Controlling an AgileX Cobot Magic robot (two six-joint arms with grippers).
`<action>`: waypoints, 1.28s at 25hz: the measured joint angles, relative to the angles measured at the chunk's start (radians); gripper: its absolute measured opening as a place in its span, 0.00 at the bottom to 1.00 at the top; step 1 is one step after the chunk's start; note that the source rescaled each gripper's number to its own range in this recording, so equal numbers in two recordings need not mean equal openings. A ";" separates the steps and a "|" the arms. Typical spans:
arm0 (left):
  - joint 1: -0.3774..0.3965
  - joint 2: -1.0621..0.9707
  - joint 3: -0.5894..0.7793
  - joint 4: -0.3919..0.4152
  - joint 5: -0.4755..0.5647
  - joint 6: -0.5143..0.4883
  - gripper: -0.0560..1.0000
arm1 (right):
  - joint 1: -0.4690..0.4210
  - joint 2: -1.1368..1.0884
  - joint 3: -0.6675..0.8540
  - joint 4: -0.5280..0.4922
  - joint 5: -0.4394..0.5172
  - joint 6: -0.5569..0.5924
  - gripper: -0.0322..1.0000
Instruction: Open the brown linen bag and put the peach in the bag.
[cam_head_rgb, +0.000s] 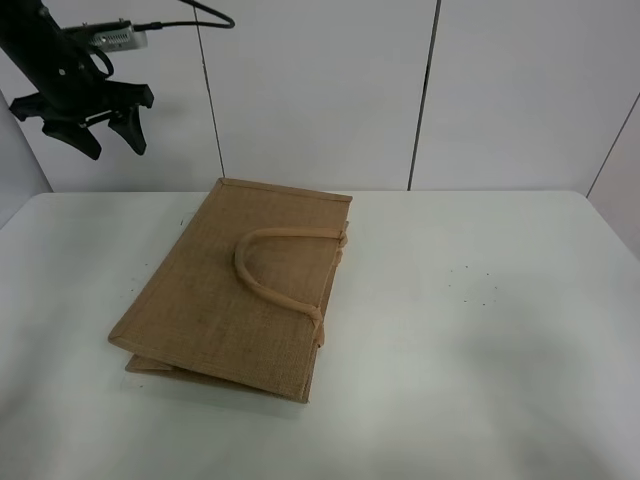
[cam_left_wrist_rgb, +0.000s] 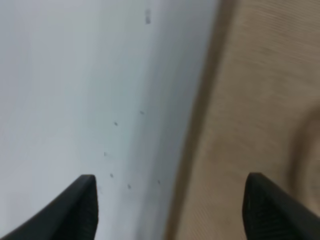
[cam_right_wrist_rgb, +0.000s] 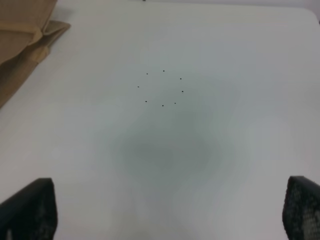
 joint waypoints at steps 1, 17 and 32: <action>-0.006 -0.043 0.038 0.001 0.000 0.004 0.86 | 0.000 0.000 0.000 0.000 0.000 0.000 1.00; -0.009 -0.800 0.805 0.050 0.001 0.011 0.86 | 0.000 0.000 0.000 0.000 0.000 0.000 1.00; -0.009 -1.566 1.398 0.050 -0.112 0.022 0.86 | 0.000 0.000 0.000 0.000 0.000 0.000 1.00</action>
